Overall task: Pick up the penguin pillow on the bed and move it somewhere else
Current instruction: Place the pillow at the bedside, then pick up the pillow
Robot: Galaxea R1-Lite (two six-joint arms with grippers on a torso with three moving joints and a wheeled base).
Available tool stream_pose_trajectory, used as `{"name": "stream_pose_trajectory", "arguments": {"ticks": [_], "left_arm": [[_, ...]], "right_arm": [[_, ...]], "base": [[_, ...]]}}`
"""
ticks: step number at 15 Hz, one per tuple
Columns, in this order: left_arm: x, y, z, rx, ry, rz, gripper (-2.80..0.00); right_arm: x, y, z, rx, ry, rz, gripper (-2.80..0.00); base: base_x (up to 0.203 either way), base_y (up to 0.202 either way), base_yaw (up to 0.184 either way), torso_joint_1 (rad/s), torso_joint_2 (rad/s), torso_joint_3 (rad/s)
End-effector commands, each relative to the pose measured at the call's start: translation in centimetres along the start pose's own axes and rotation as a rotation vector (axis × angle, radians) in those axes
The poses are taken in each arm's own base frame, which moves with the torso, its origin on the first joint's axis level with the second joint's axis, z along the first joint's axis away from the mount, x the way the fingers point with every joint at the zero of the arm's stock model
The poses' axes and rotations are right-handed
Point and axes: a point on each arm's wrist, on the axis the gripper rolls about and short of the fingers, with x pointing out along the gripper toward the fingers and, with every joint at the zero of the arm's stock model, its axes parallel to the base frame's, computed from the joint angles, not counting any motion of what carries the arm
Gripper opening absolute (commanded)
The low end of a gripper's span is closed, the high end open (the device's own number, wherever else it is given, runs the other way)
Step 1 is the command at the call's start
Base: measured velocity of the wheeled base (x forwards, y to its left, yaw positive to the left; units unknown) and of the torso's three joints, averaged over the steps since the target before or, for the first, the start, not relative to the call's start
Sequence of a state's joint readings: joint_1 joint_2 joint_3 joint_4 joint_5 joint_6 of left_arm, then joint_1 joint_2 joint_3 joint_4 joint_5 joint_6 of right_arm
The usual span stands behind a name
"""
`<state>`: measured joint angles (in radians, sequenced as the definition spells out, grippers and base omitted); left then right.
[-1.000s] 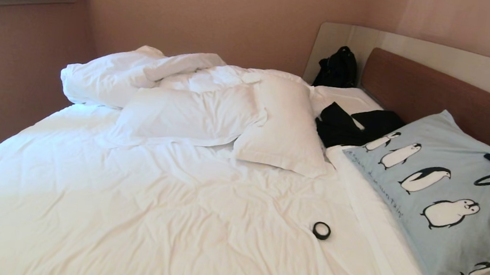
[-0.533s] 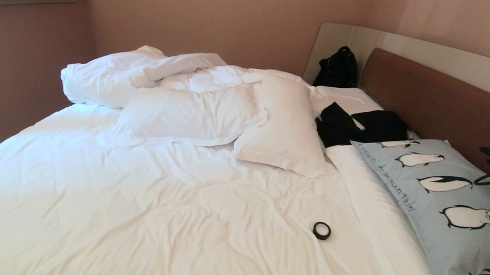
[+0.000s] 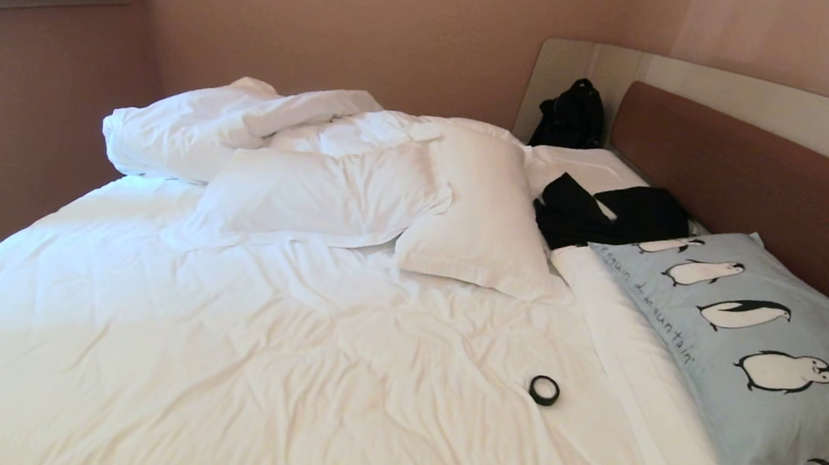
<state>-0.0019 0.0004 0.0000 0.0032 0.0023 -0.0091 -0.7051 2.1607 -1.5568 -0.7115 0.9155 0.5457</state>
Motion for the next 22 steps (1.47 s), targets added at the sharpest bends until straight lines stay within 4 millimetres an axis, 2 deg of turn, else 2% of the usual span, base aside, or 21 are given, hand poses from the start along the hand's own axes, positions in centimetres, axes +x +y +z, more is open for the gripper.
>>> {"name": "stream_pose_trajectory", "arguments": {"ticks": [1, 2, 3, 5, 7, 10, 14, 19, 22], "left_arm": [[0.0, 0.0, 0.0, 0.000, 0.001, 0.001, -2.80], [0.0, 0.0, 0.0, 0.000, 0.001, 0.001, -2.80], [0.0, 0.0, 0.0, 0.000, 0.001, 0.001, -2.80], [0.0, 0.0, 0.0, 0.000, 0.001, 0.001, -2.80], [0.0, 0.0, 0.0, 0.000, 0.001, 0.001, -2.80], [0.0, 0.0, 0.0, 0.000, 0.001, 0.001, -2.80], [0.0, 0.0, 0.0, 0.000, 0.001, 0.001, -2.80], [0.0, 0.0, 0.0, 0.000, 0.001, 0.001, -2.80], [0.0, 0.0, 0.0, 0.000, 0.001, 0.001, -2.80]], "right_arm": [[-0.7, 2.0, 1.5, -0.081, -0.050, 0.036, 0.00], [-0.6, 2.2, 1.4, -0.076, -0.050, 0.031, 0.00], [-0.3, 2.6, 1.3, -0.076, -0.061, 0.020, -2.80], [1.1, 3.8, 1.2, -0.076, -0.101, -0.014, -2.80], [3.7, 5.8, 0.9, -0.074, -0.168, -0.066, -2.80], [7.0, 9.1, -0.6, -0.078, -0.206, -0.102, -2.80], [7.8, 11.5, -0.8, -0.053, -0.154, -0.129, -2.80], [9.5, 13.7, -0.1, -0.027, -0.132, -0.359, -2.80], [10.4, 15.7, -1.2, 0.011, -0.008, -0.463, -2.80]], "base": [[0.000, 0.000, 0.000, 0.000, 0.00, 0.000], [0.000, 0.000, 0.000, 0.000, 0.00, 0.000], [0.000, 0.000, 0.000, 0.000, 0.00, 0.000], [0.000, 0.000, 0.000, 0.000, 0.00, 0.000], [0.000, 0.000, 0.000, 0.000, 0.00, 0.000], [0.000, 0.000, 0.000, 0.000, 0.00, 0.000], [0.000, 0.000, 0.000, 0.000, 0.00, 0.000], [0.000, 0.000, 0.000, 0.000, 0.00, 0.000], [0.000, 0.000, 0.000, 0.000, 0.00, 0.000]]}}
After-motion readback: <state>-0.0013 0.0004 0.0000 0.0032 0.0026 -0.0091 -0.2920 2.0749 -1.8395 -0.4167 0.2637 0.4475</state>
